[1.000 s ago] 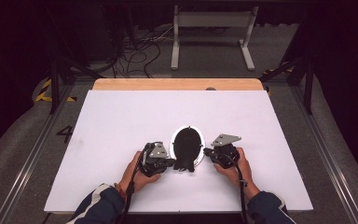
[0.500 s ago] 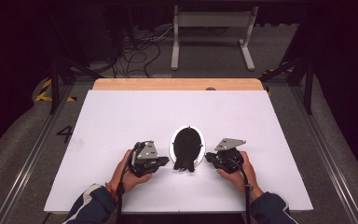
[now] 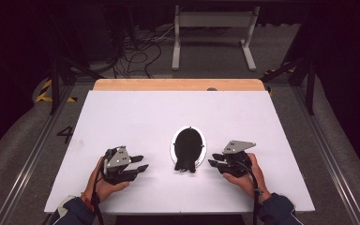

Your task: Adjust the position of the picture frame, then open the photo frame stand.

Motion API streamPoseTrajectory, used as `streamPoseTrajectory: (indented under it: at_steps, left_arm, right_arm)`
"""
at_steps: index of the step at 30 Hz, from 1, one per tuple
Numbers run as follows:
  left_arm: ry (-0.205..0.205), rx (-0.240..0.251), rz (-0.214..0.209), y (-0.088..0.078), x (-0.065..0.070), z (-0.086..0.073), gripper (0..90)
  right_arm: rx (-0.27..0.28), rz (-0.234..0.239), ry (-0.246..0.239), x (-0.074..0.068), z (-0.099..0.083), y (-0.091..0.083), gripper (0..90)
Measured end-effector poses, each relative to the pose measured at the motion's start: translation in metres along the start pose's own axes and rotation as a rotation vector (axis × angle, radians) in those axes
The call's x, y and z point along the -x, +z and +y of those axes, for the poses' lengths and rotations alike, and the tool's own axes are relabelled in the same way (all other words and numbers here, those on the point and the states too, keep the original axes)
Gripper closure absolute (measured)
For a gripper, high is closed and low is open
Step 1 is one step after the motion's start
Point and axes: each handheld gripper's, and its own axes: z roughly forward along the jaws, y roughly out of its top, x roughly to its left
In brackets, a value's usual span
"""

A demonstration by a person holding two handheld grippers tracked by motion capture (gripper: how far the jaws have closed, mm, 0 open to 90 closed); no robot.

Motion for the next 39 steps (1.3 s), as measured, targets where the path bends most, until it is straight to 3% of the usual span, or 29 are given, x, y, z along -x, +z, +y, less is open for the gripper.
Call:
streamPoseTrajectory:
  at_steps: [7,14,20,24,28,36,38,39]
  left_arm:
    - [-0.024,-0.009,0.038,-0.015,-0.002,-0.019,43.7]
    - [-0.079,-0.024,0.059,-0.024,-0.006,-0.035,33.0]
    - [-0.094,-0.014,0.068,-0.033,-0.008,-0.042,29.0]
    - [-0.135,-0.021,0.061,-0.031,-0.011,-0.046,27.1]
    - [-0.102,-0.03,0.061,-0.03,-0.009,-0.044,26.3]
    - [-0.096,-0.026,0.066,-0.029,-0.006,-0.043,25.7]
    - [-0.092,-0.019,0.067,-0.029,-0.006,-0.043,25.7]
    - [-0.096,-0.023,0.068,-0.029,-0.006,-0.043,25.7]
  right_arm:
    - [-0.002,0.017,0.001,-0.004,-0.001,-0.008,66.2]
    - [-0.01,0.046,0.018,-0.008,-0.006,-0.01,64.0]
    - [-0.056,0.064,0.007,-0.016,-0.005,-0.001,63.8]
    - [-0.094,0.059,0.002,-0.025,-0.002,0.009,61.8]
    - [-0.11,0.046,-0.009,-0.037,0.002,0.016,59.3]
    - [-0.119,0.017,0.003,-0.049,0.008,0.027,52.5]
    - [-0.133,0.004,-0.034,-0.054,0.011,0.029,52.3]
    - [-0.132,-0.004,-0.027,-0.054,0.011,0.029,52.3]
